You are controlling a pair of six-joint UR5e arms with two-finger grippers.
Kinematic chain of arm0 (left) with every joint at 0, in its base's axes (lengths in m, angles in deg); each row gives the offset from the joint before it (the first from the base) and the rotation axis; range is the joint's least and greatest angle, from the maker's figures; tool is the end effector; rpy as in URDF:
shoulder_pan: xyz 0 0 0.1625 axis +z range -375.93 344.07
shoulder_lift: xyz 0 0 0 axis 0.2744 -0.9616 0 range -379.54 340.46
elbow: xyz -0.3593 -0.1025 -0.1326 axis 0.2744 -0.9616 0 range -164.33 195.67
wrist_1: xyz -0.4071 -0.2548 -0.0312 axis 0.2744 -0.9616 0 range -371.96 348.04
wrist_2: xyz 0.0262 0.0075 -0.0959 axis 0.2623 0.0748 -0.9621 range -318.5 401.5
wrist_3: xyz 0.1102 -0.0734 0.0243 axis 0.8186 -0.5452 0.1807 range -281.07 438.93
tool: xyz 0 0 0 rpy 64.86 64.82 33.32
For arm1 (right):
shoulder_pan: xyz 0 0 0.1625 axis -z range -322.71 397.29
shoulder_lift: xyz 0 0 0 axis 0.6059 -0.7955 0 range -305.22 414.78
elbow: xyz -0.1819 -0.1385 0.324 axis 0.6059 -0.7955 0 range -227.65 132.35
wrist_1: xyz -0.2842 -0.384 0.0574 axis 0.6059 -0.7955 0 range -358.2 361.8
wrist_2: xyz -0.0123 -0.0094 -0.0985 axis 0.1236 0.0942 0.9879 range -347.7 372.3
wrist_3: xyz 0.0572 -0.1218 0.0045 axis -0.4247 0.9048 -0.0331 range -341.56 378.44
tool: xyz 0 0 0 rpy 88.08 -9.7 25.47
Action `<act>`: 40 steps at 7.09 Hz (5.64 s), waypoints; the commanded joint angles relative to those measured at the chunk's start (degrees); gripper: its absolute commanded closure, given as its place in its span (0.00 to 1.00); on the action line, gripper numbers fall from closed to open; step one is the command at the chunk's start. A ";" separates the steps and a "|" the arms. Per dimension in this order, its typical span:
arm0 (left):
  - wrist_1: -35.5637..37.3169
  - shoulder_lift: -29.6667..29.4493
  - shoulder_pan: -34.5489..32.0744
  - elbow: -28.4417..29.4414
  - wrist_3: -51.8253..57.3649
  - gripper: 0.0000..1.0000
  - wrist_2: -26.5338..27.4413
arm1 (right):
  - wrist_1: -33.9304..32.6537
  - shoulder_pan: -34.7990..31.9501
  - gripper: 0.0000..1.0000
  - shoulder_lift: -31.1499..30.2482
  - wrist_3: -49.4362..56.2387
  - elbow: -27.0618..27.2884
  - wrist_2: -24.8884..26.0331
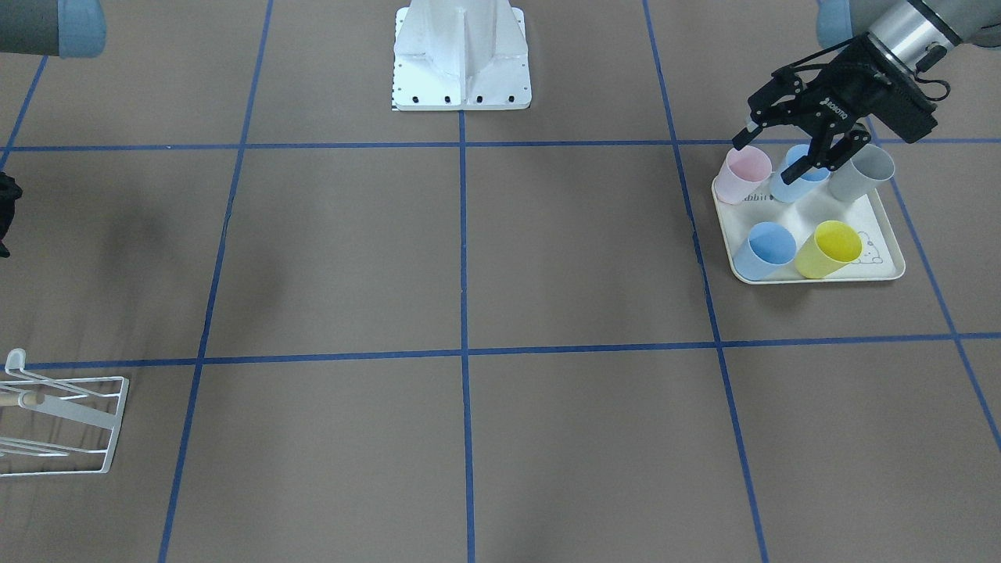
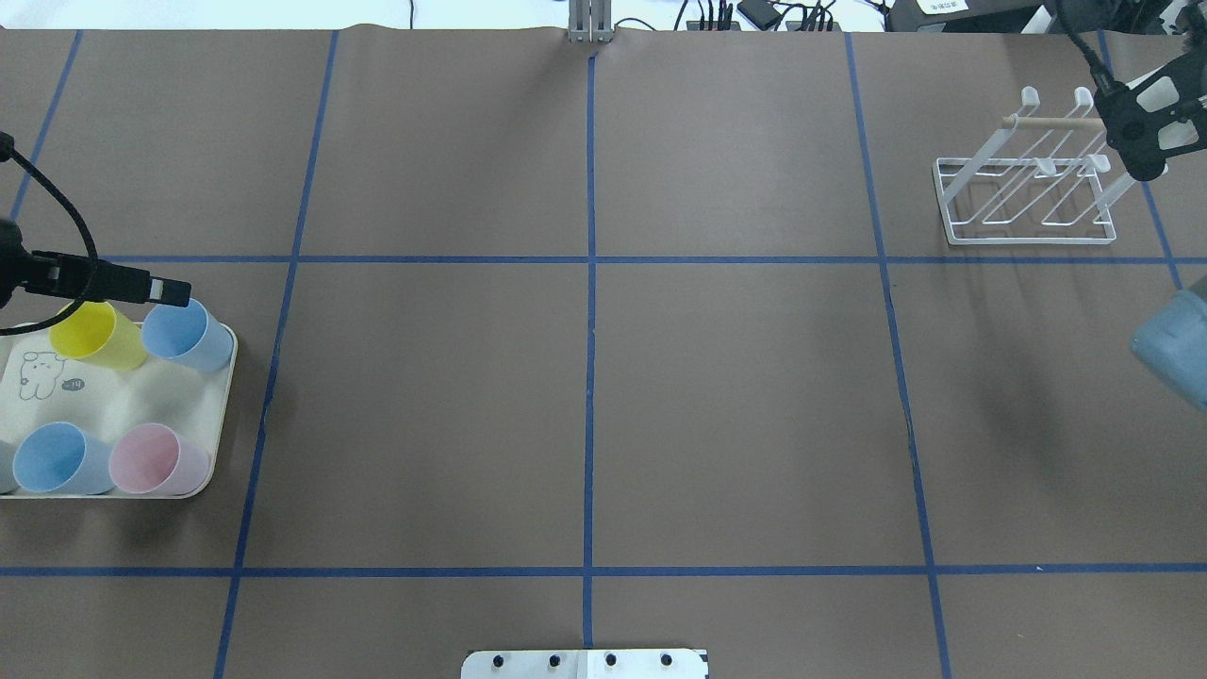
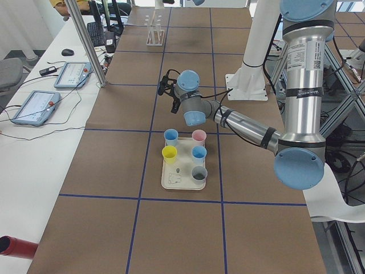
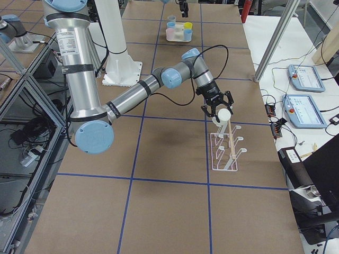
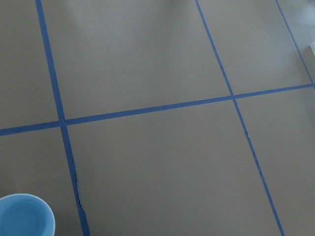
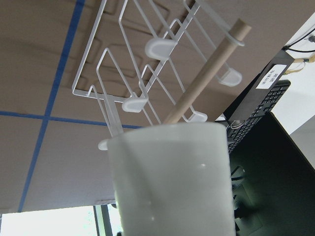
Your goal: Transfer IKEA cup to right arm and place on rack
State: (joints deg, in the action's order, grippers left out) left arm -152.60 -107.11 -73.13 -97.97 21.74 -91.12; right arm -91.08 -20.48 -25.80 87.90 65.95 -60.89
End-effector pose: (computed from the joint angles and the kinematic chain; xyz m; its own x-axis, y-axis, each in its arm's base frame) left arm 0.2569 -0.4764 0.3274 0.2881 0.2890 -0.9130 0.1356 0.9315 0.3376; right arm -0.1760 -0.6023 0.3632 -0.1205 -0.8211 -0.5579 0.9926 -0.1062 -0.0580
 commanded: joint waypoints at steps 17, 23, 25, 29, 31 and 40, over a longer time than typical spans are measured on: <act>-0.24 -0.06 0.07 0.00 -0.12 0.00 0.00 | 5.79 9.96 0.48 -1.68 -2.57 -11.99 17.80; -0.24 0.46 0.07 0.09 0.14 0.00 0.00 | 5.70 10.23 0.01 -0.98 -4.42 -10.52 17.82; 0.28 0.81 -2.37 1.22 8.25 0.00 0.70 | 5.52 10.05 0.01 -0.97 -10.27 -3.51 11.97; 0.02 6.79 -5.82 6.83 24.90 0.00 14.56 | 5.70 10.14 0.00 -1.50 -43.29 3.89 -6.04; -0.51 6.88 -5.82 9.93 27.48 0.00 16.25 | 6.22 10.14 0.00 -0.98 -67.37 9.25 -16.06; -16.48 6.35 -2.32 23.46 25.55 0.00 19.59 | 16.68 13.83 0.00 -0.71 -84.13 10.33 -31.23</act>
State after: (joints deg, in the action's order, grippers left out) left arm -166.01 -100.72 -77.45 -77.45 47.41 -72.65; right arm -74.40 -6.83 -26.53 3.81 76.25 -91.97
